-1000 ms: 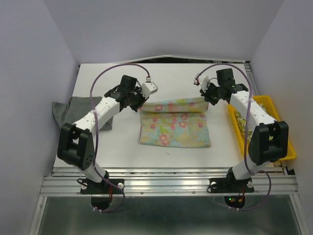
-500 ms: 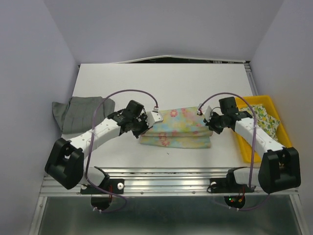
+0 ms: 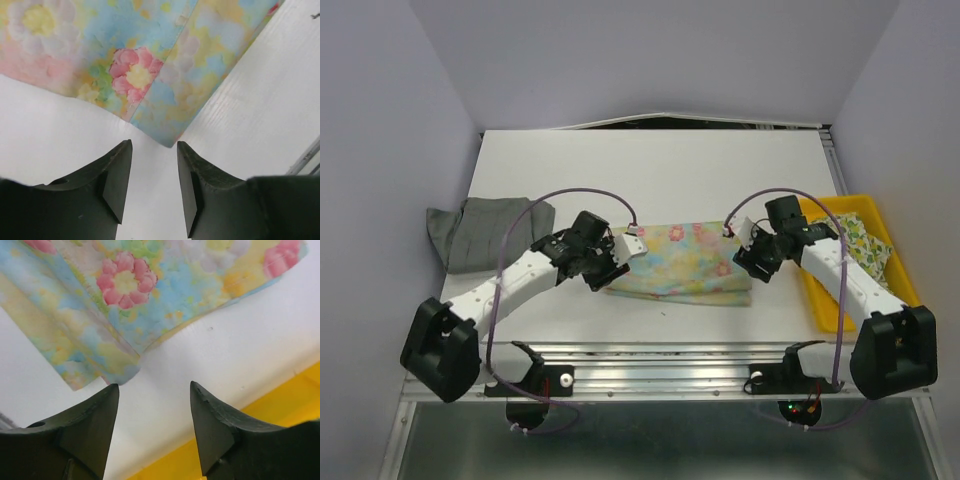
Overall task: Fold and stack the skirts
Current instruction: Fold the skirt
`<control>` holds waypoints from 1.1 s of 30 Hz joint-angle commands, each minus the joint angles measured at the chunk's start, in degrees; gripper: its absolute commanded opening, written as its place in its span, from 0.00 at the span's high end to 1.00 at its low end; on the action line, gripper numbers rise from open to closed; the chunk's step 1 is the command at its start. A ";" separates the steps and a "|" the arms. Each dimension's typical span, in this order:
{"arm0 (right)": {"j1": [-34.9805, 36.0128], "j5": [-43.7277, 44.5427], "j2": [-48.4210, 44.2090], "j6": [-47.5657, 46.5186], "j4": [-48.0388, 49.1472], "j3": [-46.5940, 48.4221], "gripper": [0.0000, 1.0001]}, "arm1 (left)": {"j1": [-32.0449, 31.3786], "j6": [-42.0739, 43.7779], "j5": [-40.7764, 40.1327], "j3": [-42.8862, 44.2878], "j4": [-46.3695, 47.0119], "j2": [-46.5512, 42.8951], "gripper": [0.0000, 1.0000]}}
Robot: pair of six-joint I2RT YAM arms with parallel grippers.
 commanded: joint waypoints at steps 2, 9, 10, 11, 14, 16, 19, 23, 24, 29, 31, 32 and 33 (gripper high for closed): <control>-0.03 -4.27 -4.39 1.91 -10.82 12.20 0.39 | 0.11 2.78 5.04 4.56 -8.44 -11.02 0.46; -0.03 -10.42 8.60 11.24 -11.10 20.03 0.53 | 0.20 -1.09 4.69 10.63 -6.52 -0.32 0.59; 0.66 -10.52 10.10 12.03 -11.18 20.21 0.55 | 0.20 -1.61 3.82 10.81 -5.64 2.13 0.60; 0.67 -10.34 11.33 12.65 -11.18 20.12 0.57 | 0.20 -2.05 3.20 10.81 -4.67 3.29 0.60; 2.77 -9.38 13.28 14.41 -9.96 17.15 0.58 | 0.28 -1.80 1.27 9.41 -1.68 6.89 0.64; 4.96 -7.72 13.45 14.85 -8.47 13.55 0.58 | 0.28 -1.01 0.21 8.09 0.25 9.00 0.66; 6.29 -4.73 15.64 15.73 -6.54 10.64 0.58 | 0.20 -0.30 -0.67 5.89 0.96 11.29 0.69; 6.29 -0.34 21.51 16.34 -3.55 10.54 0.58 | 0.20 0.14 -0.76 3.26 0.96 13.67 0.70; 6.29 0.81 22.67 16.43 -2.67 10.63 0.59 | 0.02 0.23 -0.58 2.90 1.05 13.75 0.71; 6.29 8.11 30.75 17.05 2.88 14.13 0.59 | -0.77 0.58 2.39 1.06 0.61 13.14 0.73; 6.29 9.77 35.85 16.61 3.49 18.70 0.60 | -1.64 0.40 3.28 0.35 0.78 12.35 0.74; 6.29 9.96 37.43 16.52 3.58 20.54 0.59 | -2.78 0.49 3.20 -0.09 0.96 11.65 0.74; 6.29 9.96 40.67 16.43 3.49 22.65 0.59 | -3.49 0.32 2.94 -0.26 1.22 11.39 0.74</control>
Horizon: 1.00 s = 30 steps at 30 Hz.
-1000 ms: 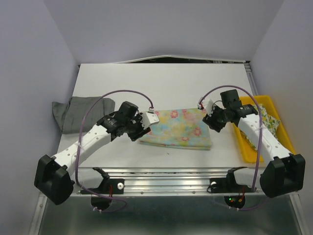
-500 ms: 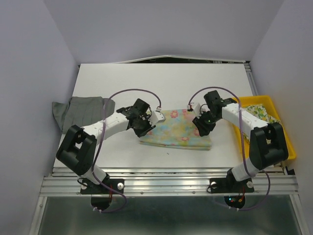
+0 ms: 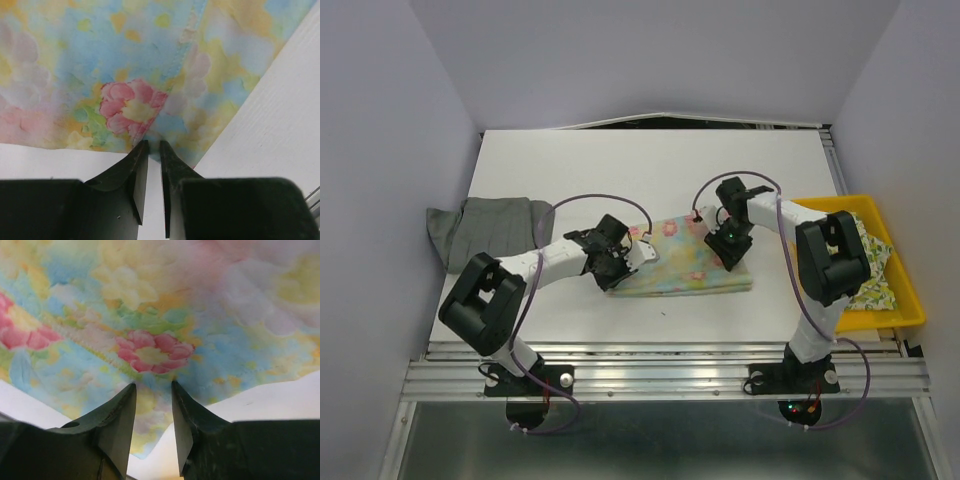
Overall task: Fold and stack the skirts
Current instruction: Fold the skirt
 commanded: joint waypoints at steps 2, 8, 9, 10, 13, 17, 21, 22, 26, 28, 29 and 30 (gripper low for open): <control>-0.46 5.96 14.19 -1.40 10.97 10.77 0.59 | -4.02 0.55 3.26 -3.06 -1.37 -2.28 0.74; 2.52 8.85 28.17 -1.58 10.79 35.82 0.59 | -11.66 -1.37 6.07 3.66 1.35 0.61 0.74; 2.53 9.03 28.88 -1.06 11.05 38.28 0.59 | -12.63 -2.42 7.12 6.75 1.53 1.92 0.73; 2.53 9.12 29.14 -0.62 11.49 40.31 0.58 | -13.77 -3.56 8.09 9.74 1.09 3.24 0.72; 2.53 12.11 27.13 -0.26 14.39 43.23 0.56 | -15.19 -7.35 11.87 20.82 0.39 6.77 0.66; 2.53 9.23 20.81 1.67 15.28 39.63 0.52 | -15.28 -8.41 9.08 26.55 -0.06 4.15 0.59; 3.14 -2.81 16.50 7.02 7.39 39.10 0.49 | -12.21 -7.27 3.09 22.97 -0.32 -1.31 0.50; 3.14 -6.57 16.23 7.99 6.58 38.14 0.49 | -10.98 -6.31 3.35 22.17 -1.28 -2.27 0.49; 3.76 -15.56 15.26 13.09 4.73 34.27 0.47 | -3.95 -2.61 3.53 18.65 -4.18 -6.58 0.47; 4.55 -20.20 15.52 16.08 4.46 32.95 0.47 | 0.53 -1.30 3.09 16.72 -4.71 -7.64 0.43; 5.25 -21.62 15.61 16.87 4.38 31.82 0.47 | 1.85 0.45 2.04 16.10 -4.71 -8.34 0.42; 6.12 -22.86 15.79 17.57 4.29 31.20 0.47 | 2.99 1.69 1.34 14.53 -4.54 -8.61 0.40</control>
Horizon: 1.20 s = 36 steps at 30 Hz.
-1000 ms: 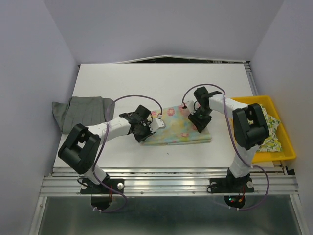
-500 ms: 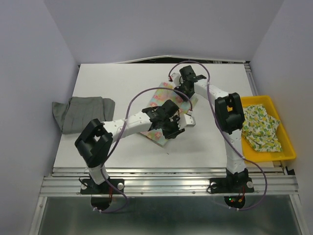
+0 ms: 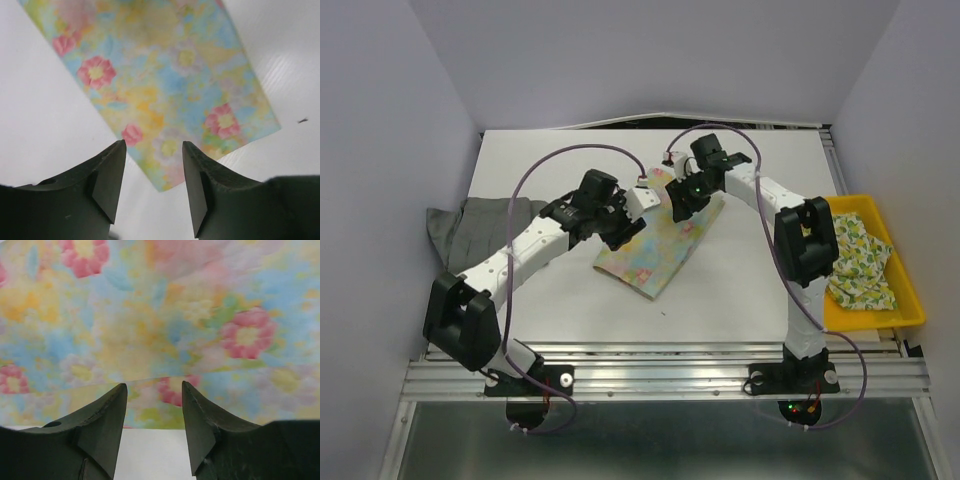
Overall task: Fold and stack the skirts
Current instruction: Fold the skirt
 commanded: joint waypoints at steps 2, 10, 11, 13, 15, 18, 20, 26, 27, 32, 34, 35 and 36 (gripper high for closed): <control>3.48 -13.50 0.44 5.87 -4.26 -4.61 0.47 | 6.16 9.15 -5.44 -6.64 -0.78 -2.78 0.36; 4.81 -1.76 1.41 -2.74 -5.94 -14.02 0.48 | 9.94 14.27 -5.39 -11.93 2.92 -3.73 0.34; 4.29 -0.34 1.67 -3.70 -5.59 -14.72 0.48 | 9.94 14.79 -5.37 -12.89 3.44 -4.70 0.34; 2.45 2.74 2.64 -6.34 -4.10 -16.21 0.50 | 9.94 16.89 -3.97 -15.97 5.46 -8.20 0.34; 1.04 3.37 3.26 -8.53 -4.00 -15.87 0.50 | 9.86 18.75 -3.79 -19.12 6.87 -10.41 0.33; -0.38 4.16 2.47 -12.04 -4.18 -14.47 0.50 | 9.86 23.05 -4.84 -24.39 10.65 -15.16 0.31; -0.38 5.21 0.63 -13.64 -4.27 -13.68 0.48 | 9.86 26.83 -5.90 -29.48 16.60 -19.20 0.30; -0.38 -2.76 -1.66 -8.91 -8.92 -5.42 0.43 | 9.07 34.13 -8.10 -40.22 28.57 -26.06 0.26; -0.38 -4.00 -1.75 -7.07 -9.27 -3.23 0.43 | 8.89 35.79 -8.10 -42.32 29.98 -26.16 0.22; -0.38 -10.50 -0.96 -2.05 -9.28 -0.84 0.41 | 4.08 38.79 -9.67 -47.52 41.05 -23.71 0.11; -0.38 -12.27 0.09 0.23 -7.71 -1.10 0.41 | 1.61 38.10 -10.38 -47.97 44.21 -21.60 0.11; 0.15 -12.80 0.62 0.94 -7.26 -1.19 0.41 | -0.84 37.57 -11.43 -48.06 45.36 -18.98 0.11; 0.15 -13.24 1.23 1.55 -6.82 -1.37 0.41 | -2.08 37.30 -12.05 -48.14 46.50 -17.56 0.10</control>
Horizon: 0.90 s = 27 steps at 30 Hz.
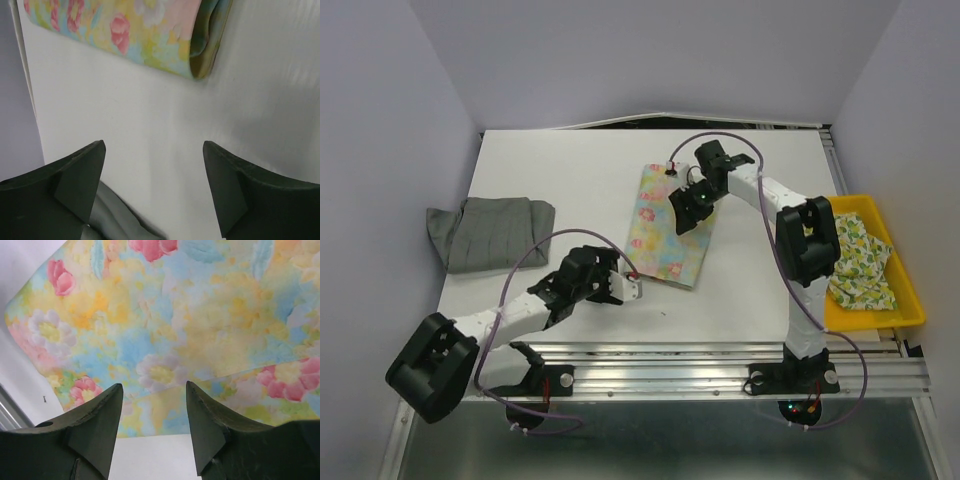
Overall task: Fold and stack the skirts
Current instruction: Fold the skirt
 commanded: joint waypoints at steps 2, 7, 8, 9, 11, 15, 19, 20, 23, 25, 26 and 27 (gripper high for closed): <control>0.52 -5.68 3.42 6.31 3.26 0.23 0.42 | -6.60 -0.07 -3.64 -1.24 15.20 8.11 0.04; 0.52 -1.39 8.08 7.54 5.38 -1.89 0.44 | -11.17 1.15 -6.10 -2.56 23.72 16.30 0.03; 0.52 0.97 9.57 7.45 5.47 -2.06 0.45 | -11.70 1.32 -6.19 -2.65 24.87 18.49 0.03; 0.52 1.34 10.28 7.37 5.21 -2.59 0.45 | -12.14 1.33 -6.98 -2.30 26.36 19.64 0.03; 0.52 1.79 10.99 7.10 5.20 -3.38 0.45 | -13.28 0.36 -8.65 -1.16 26.99 22.88 0.03; 0.52 1.96 10.90 5.96 4.85 -5.14 0.45 | -15.83 0.53 -10.32 2.26 27.96 27.11 0.03; 0.52 2.49 10.90 5.34 4.59 -5.49 0.46 | -17.33 -0.34 -9.80 4.20 27.87 28.53 0.04; 0.52 2.49 10.99 5.08 4.41 -5.32 0.46 | -17.77 -0.52 -9.80 4.47 27.79 28.79 0.04; 0.52 2.23 11.17 4.64 4.15 -5.32 0.46 | -19.09 -1.13 -11.20 5.96 27.35 29.50 0.05; 0.52 2.23 11.17 4.29 3.98 -5.32 0.46 | -19.18 -1.22 -10.94 6.58 26.73 29.50 0.06; 0.52 2.23 11.25 4.20 3.97 -5.40 0.46 | -19.18 -1.40 -10.94 6.84 26.56 29.50 0.06; 0.52 2.23 11.17 4.20 3.97 -5.40 0.46 | -19.27 -1.49 -10.94 7.02 26.29 29.58 0.07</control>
